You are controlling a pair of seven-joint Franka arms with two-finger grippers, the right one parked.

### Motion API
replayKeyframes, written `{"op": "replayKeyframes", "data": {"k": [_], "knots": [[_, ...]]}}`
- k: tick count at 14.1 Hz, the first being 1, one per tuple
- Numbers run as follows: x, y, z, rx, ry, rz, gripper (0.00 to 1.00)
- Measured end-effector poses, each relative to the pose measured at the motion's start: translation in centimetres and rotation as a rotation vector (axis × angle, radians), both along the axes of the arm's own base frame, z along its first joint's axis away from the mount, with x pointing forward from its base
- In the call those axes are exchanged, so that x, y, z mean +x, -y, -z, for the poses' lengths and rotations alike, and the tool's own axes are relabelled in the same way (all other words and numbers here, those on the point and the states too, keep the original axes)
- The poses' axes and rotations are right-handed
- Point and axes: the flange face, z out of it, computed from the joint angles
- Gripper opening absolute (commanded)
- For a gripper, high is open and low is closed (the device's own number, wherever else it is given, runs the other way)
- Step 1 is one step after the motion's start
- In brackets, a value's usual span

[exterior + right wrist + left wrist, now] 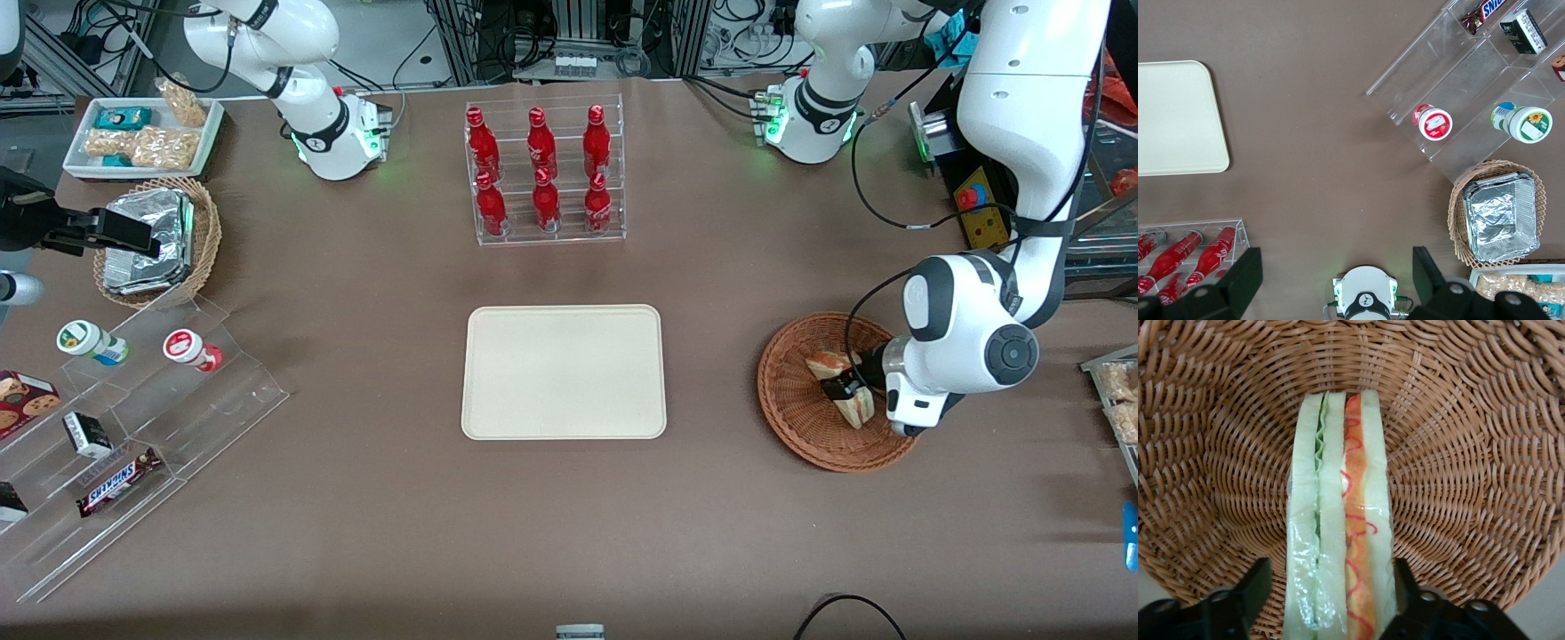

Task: Place sandwich from basket to tray
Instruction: 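Close the left gripper on the sandwich's wrapped edge, then lift the sandwich and carry it with the left gripper over the tray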

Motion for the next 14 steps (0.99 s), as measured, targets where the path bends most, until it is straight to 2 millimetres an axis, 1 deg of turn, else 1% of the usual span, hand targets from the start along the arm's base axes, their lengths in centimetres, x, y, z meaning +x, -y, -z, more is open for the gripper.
{"op": "replayKeyframes", "data": {"k": [1,3,5,7,8,9,10,11,12,14], "knots": [[0.0,0.0,0.0,0.000,0.001,0.000,0.15],[0.1,0.0,-0.1,0.000,0.003,0.000,0.14],[0.4,0.0,-0.8,0.000,0.016,0.001,0.14],[0.8,0.2,-2.7,0.000,0.039,0.007,0.14],[0.9,0.6,-4.3,0.000,0.054,0.017,0.15],[0.9,1.5,-5.9,-0.001,0.072,0.037,0.15],[0.7,3.2,-7.5,-0.003,0.088,0.072,0.15],[0.3,6.3,-8.7,-0.005,0.105,0.125,0.15],[-0.3,10.3,-9.7,-0.009,0.120,0.189,0.14],[-2.5,18.7,-10.6,-0.019,0.137,0.314,0.14]]}}
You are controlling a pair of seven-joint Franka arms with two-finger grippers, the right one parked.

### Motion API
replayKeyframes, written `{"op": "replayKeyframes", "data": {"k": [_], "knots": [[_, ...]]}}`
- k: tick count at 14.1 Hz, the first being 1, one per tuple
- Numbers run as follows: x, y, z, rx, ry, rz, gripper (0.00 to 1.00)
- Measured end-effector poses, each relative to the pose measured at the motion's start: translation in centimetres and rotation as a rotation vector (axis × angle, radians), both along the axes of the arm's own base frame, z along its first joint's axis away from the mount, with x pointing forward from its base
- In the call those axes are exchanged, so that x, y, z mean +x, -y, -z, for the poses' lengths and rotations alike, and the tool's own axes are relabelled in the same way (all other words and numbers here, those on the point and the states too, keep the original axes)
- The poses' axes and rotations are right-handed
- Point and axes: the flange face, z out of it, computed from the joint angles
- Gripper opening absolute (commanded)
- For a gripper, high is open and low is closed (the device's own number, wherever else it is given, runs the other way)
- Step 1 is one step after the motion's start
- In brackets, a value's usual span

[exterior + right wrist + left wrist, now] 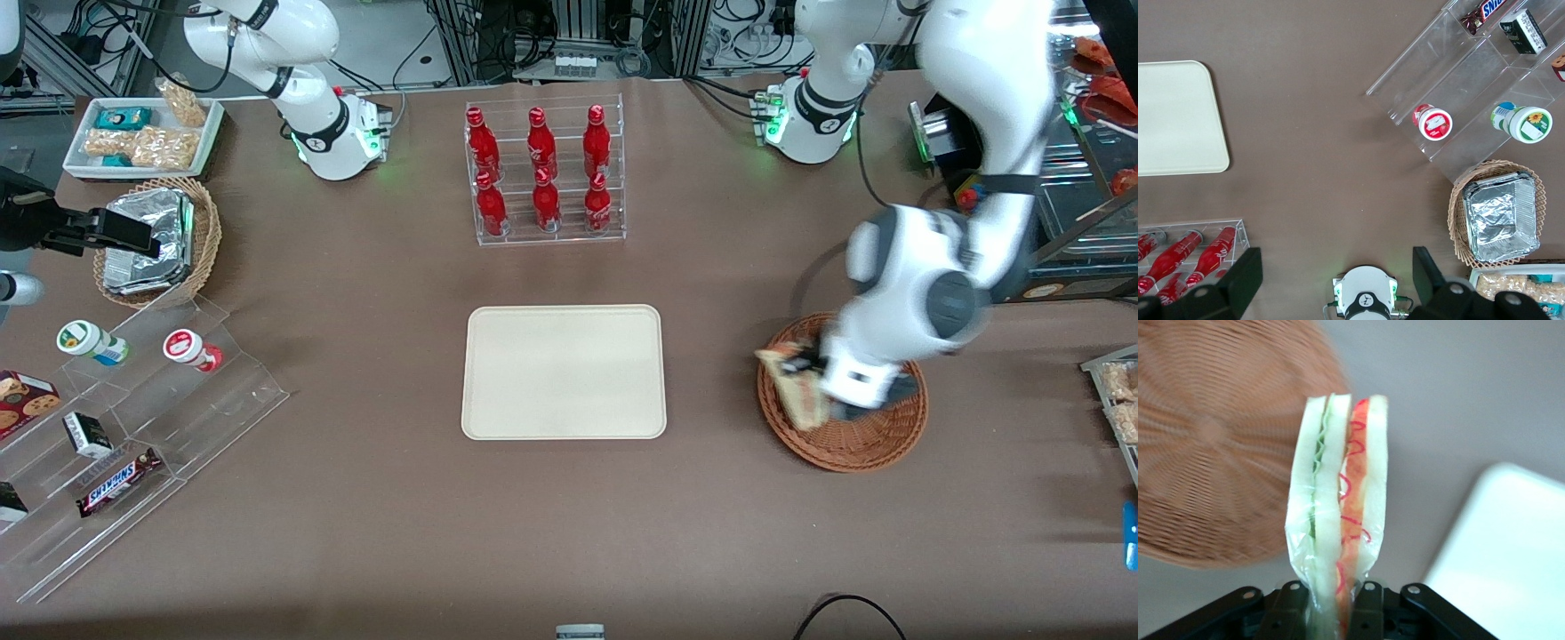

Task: Place sandwich from basket to tray
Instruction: 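Lift the sandwich and carry it with the left gripper over the tray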

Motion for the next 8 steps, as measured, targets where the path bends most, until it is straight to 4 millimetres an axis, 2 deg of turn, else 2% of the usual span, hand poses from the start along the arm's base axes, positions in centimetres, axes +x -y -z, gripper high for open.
{"op": "replayKeyframes", "data": {"k": [1,3,6,8], "knots": [[-1.4,3.8,0.0,-0.001,0.001,0.060,0.14],[-4.4,9.9,0.8,0.002,-0.010,0.162,0.14],[-8.0,17.6,3.5,0.037,-0.029,0.216,0.14],[-8.5,21.5,5.3,0.081,-0.007,0.215,0.16]]}}
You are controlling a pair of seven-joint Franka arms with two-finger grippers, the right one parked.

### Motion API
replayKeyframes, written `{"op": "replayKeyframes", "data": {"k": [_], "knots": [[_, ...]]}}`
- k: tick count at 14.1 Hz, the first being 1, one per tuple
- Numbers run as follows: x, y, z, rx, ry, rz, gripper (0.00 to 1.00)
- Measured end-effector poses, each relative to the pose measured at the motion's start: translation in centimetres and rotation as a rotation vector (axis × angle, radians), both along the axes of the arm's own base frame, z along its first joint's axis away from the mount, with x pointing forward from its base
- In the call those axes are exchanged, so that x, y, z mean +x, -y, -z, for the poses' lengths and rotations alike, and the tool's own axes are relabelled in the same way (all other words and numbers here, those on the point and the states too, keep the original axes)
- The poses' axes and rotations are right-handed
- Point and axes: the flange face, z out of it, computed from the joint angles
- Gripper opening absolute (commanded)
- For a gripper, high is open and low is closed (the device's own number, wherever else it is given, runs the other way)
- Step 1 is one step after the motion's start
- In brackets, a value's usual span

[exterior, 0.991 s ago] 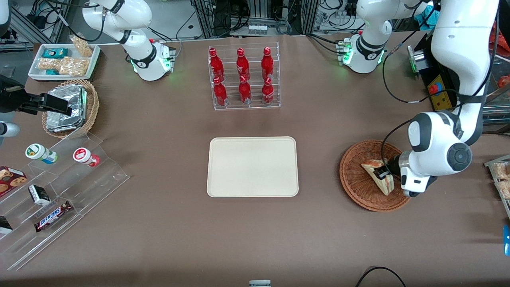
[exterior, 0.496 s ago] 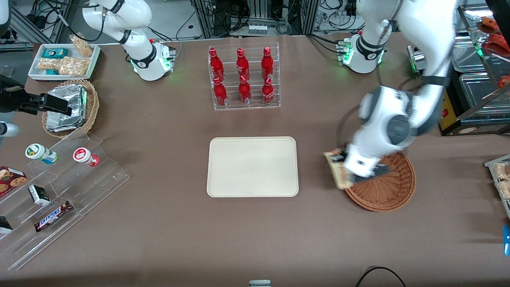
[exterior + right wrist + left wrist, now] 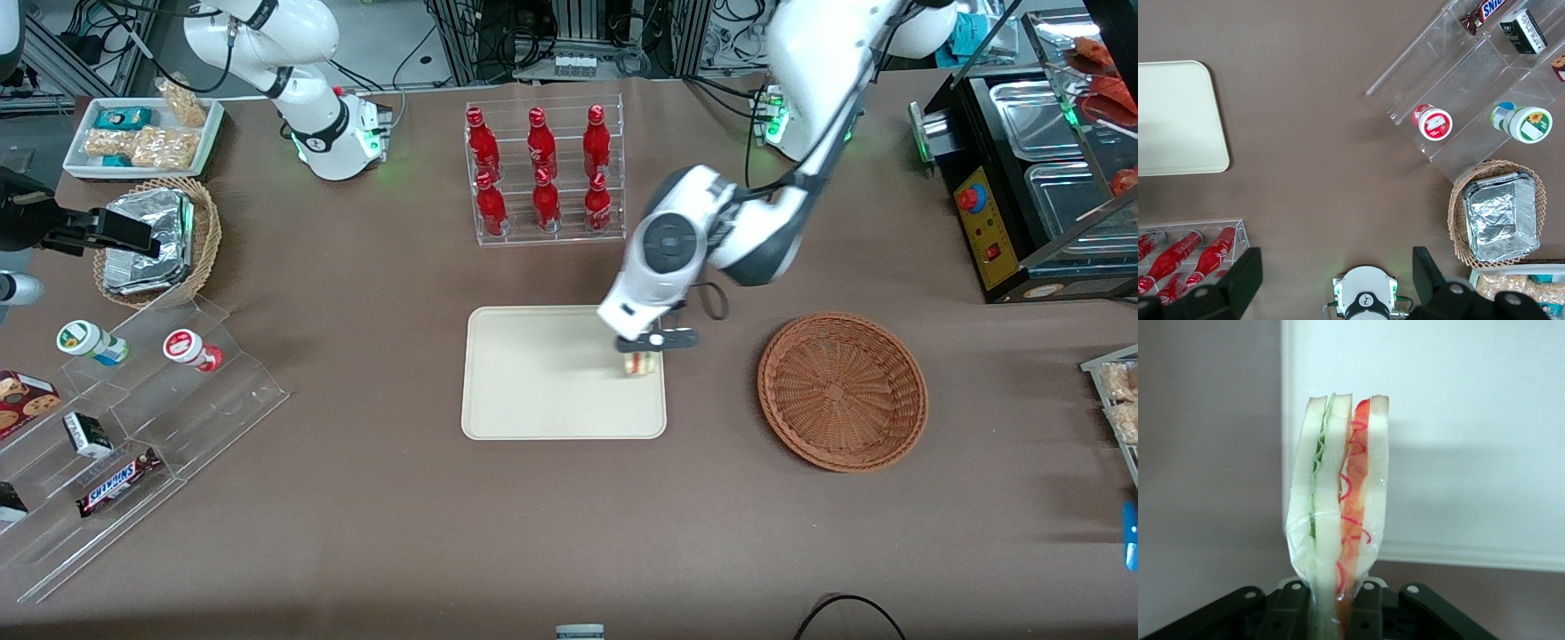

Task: Place sandwich from basket to tray
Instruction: 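Lift the sandwich and carry it with the left gripper over the tray, then lower the sandwich onto the tray and open the left gripper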

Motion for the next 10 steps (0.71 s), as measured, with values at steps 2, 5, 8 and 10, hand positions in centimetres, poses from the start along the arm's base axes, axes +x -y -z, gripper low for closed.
{"op": "replayKeyframes", "data": {"k": [2,5,8,10], "knots": [[0.2,2.8,1.8,0.004,0.007,0.005,0.21],[0.6,5.3,3.5,-0.007,0.009,0.009,0.22],[0.2,8.0,5.1,-0.002,0.023,-0.006,0.28],[-0.2,9.1,5.9,-0.001,0.024,-0.003,0.60]]}}
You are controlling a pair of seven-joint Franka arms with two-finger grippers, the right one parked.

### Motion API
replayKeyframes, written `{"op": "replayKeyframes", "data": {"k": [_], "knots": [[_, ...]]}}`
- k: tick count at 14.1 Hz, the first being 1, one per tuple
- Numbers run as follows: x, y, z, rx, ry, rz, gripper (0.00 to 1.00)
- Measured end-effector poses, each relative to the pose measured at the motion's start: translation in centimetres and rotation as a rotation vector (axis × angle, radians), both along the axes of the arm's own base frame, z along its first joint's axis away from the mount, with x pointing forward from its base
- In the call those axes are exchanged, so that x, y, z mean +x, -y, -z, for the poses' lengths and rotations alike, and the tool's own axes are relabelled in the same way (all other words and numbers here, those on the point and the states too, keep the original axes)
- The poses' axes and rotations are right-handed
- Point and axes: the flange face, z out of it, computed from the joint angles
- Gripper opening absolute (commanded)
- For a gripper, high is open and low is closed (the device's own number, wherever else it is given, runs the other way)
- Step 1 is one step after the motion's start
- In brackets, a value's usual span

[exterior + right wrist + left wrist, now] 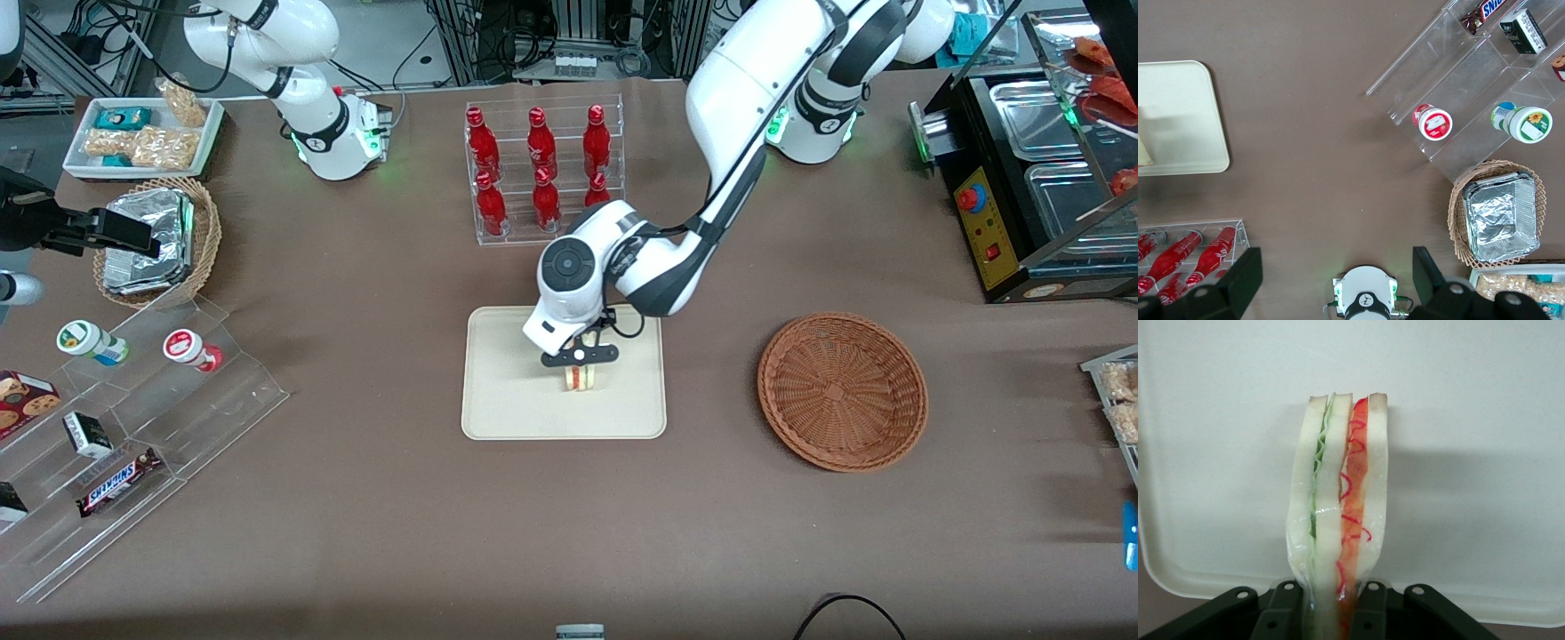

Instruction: Place sandwich from basket to tray

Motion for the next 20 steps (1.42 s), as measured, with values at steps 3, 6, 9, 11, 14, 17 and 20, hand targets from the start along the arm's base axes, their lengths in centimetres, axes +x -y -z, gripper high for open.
{"op": "replayKeyframes", "data": {"k": [3,6,9,11,14,17,20], "knots": [[0.6,0.4,0.0,-0.008,0.011,-0.006,1.00],[2.2,-0.1,-1.9,-0.011,0.050,-0.026,1.00],[5.4,-4.2,-10.4,0.033,0.081,-0.091,1.00],[7.5,-10.2,-17.7,0.057,0.081,-0.152,1.00],[8.8,-21.7,-23.6,0.090,0.025,-0.117,1.00],[9.1,-33.3,-27.1,0.103,-0.081,-0.043,1.00],[7.9,-43.2,-31.7,0.074,-0.136,-0.003,1.00]]}}
